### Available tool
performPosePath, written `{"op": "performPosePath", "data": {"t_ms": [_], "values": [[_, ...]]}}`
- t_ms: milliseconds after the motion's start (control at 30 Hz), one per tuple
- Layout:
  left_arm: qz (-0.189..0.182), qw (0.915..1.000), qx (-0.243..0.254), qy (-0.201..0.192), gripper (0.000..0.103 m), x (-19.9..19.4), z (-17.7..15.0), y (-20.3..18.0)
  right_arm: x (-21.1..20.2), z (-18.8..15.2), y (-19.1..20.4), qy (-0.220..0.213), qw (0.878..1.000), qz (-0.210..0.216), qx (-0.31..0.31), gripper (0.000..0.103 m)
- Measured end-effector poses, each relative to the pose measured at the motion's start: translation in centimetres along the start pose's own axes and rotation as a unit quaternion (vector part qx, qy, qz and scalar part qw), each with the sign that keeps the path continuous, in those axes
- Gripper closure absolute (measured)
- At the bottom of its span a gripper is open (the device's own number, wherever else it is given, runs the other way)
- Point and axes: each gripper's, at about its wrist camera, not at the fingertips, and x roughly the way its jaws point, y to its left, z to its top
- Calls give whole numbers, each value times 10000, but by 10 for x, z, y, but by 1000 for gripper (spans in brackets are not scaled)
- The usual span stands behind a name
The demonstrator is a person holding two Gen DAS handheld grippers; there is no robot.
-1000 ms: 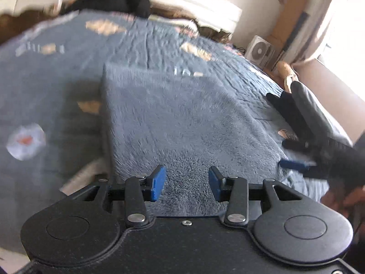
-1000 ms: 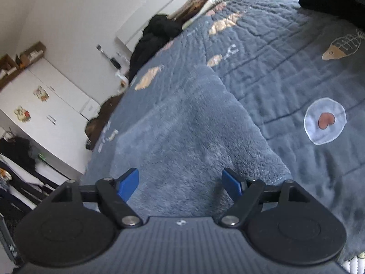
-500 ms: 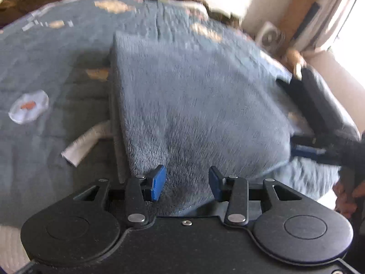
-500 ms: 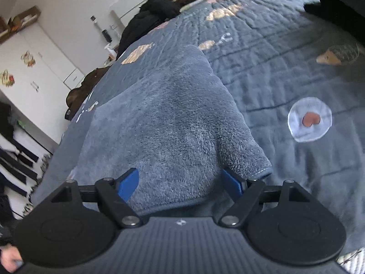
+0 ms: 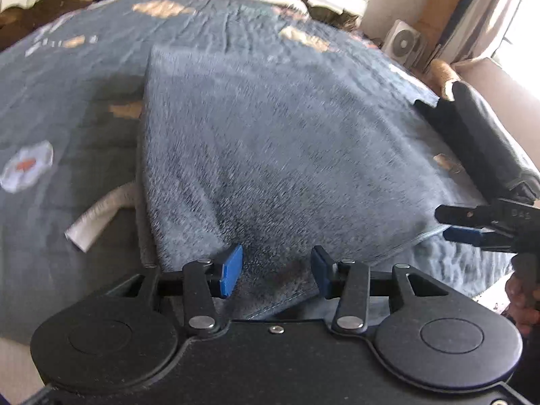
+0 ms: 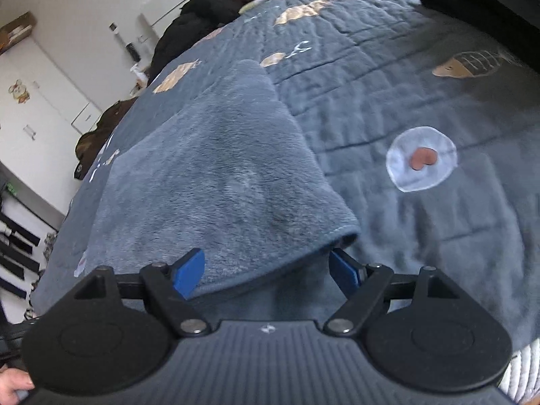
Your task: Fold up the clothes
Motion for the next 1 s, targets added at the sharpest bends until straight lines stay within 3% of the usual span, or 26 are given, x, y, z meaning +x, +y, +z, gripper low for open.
{"op": "performPosePath", "data": {"t_ms": [167,267,367,467,567,633,767,1000], "values": [[-16,9998,117,-150,57,-29,3,-8,-20,4,-3,-288,9991,275,159,23],[114,9996,190,-172,46,-44,-8,-14,-29,3,-7,-448,9977,429,291,23],[272,9992,280,-119,46,-60,-17,-20,-36,-1,-7,-492,9971,477,330,22],[546,9971,502,-194,44,-81,-19,-30,-48,-5,4,-624,9971,425,20,22],[933,9928,642,-381,28,-100,-14,-46,-67,-10,24,-882,9945,276,-488,20],[1093,9905,605,-581,24,-114,-12,-57,-76,-14,35,-926,9929,182,-721,18],[1168,9893,393,-786,16,-134,-9,-80,-92,-21,44,-823,9919,365,-897,17],[1367,9857,224,-959,8,-149,-16,-100,-126,-24,60,-760,9906,102,-1135,16]]}}
